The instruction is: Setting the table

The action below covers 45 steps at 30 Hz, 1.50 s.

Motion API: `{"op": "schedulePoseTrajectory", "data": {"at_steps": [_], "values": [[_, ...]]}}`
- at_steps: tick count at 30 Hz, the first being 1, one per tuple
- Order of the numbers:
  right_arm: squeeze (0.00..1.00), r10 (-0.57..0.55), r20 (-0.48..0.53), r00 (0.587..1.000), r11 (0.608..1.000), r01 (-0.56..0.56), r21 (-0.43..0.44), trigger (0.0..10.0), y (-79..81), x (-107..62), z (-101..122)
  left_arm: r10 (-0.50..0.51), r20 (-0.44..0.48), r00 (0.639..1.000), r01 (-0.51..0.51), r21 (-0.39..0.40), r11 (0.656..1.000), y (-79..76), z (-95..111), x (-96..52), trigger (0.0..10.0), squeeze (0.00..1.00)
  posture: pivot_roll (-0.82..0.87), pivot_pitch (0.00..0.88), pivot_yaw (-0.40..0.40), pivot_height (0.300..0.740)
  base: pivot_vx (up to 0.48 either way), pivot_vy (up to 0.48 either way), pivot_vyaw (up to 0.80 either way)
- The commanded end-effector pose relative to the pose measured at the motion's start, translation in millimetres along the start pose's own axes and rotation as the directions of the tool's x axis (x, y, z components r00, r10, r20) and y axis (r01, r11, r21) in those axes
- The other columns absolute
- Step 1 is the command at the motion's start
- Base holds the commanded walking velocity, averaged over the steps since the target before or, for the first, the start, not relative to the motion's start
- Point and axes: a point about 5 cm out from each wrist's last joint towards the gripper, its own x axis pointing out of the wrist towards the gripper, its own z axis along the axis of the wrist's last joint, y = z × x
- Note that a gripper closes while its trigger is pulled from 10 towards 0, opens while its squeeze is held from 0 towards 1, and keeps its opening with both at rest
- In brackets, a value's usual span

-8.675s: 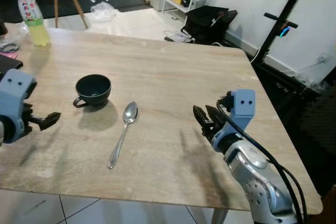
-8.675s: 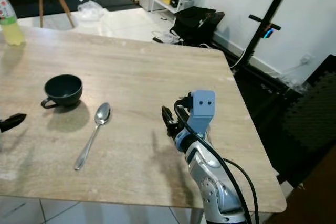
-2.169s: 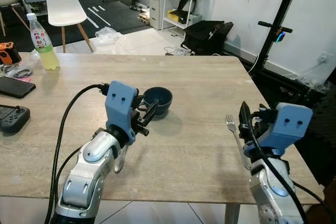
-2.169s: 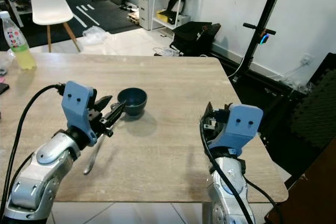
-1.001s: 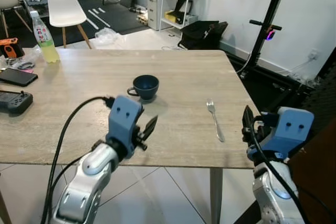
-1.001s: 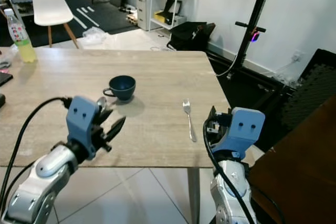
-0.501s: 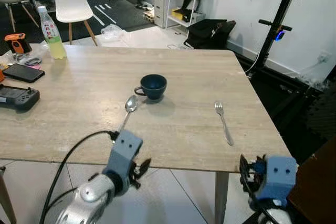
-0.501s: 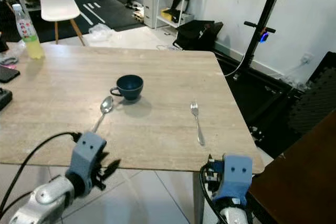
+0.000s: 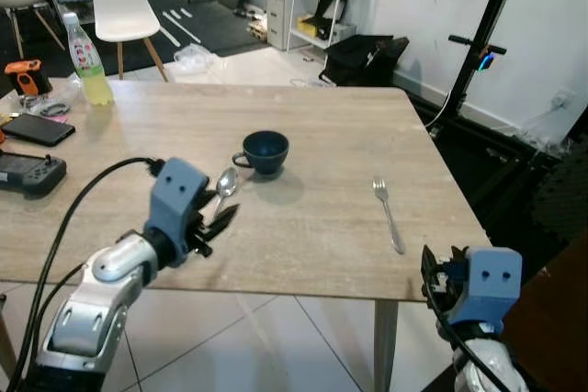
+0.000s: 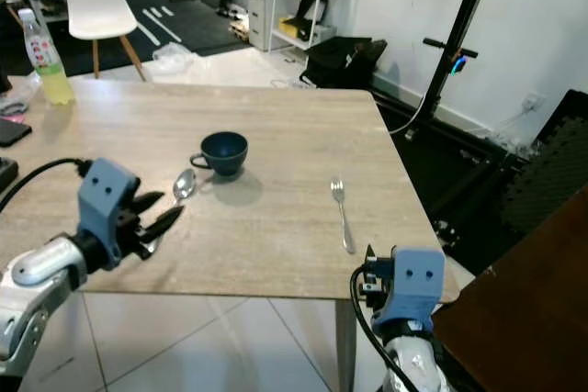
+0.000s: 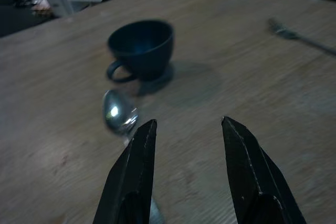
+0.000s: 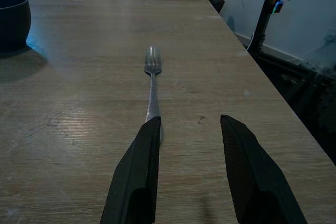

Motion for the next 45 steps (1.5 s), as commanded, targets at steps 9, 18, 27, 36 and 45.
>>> {"op": "schedulePoseTrajectory", "data": {"at_steps": [9, 18, 27, 36, 45], "values": [[0.0, -0.014, -0.036, 0.999, 0.999, 0.012, -0.036, 10.0, -10.7, -7.0, -13, 0.024, -0.038, 0.999, -0.024, 0.007, 1.0, 17.1, -11, -48.0, 10.0, 0.0, 0.05, 0.063, 0.047, 0.74, 0.0, 0.0, 0.0], [0.0, 0.001, -0.049, 0.999, 0.999, -0.002, -0.032, 10.0, -10.2, -8.6, -16, -0.077, -0.042, 0.996, 0.073, -0.092, 0.993, -9.2, 0, -79.3, 10.0, 0.0, 0.07, 0.069, 0.038, 0.74, 0.0, 0.0, 0.0], [0.0, 0.023, -0.104, 0.994, 0.998, -0.028, -0.052, 10.0, -4.4, -28.9, -31, -0.032, -0.361, 0.932, -0.079, -0.289, 0.954, -17.9, -77, -153.0, 10.0, 0.0, 0.07, 0.075, 0.055, 0.74, 0.0, 0.0, 0.0], [0.0, 0.084, -0.306, 0.948, 0.991, -0.113, -0.077, 10.0, 2.1, -49.2, -80, -0.269, -0.527, 0.806, 0.011, -0.442, 0.897, -50.7, -130, -173.0, 10.0, 0.0, 0.08, 0.072, 0.039, 0.74, 0.0, 0.0, 0.0], [0.0, 0.208, -0.654, 0.727, 0.964, -0.265, 0.011, 10.0, 11.4, -95.9, -155, 0.016, -0.73, 0.683, -0.224, -0.188, 0.956, -55.0, -202, -173.9, 10.0, 0.0, 0.06, 0.059, 0.019, 0.74, 0.0, 0.0, 0.0]]}}
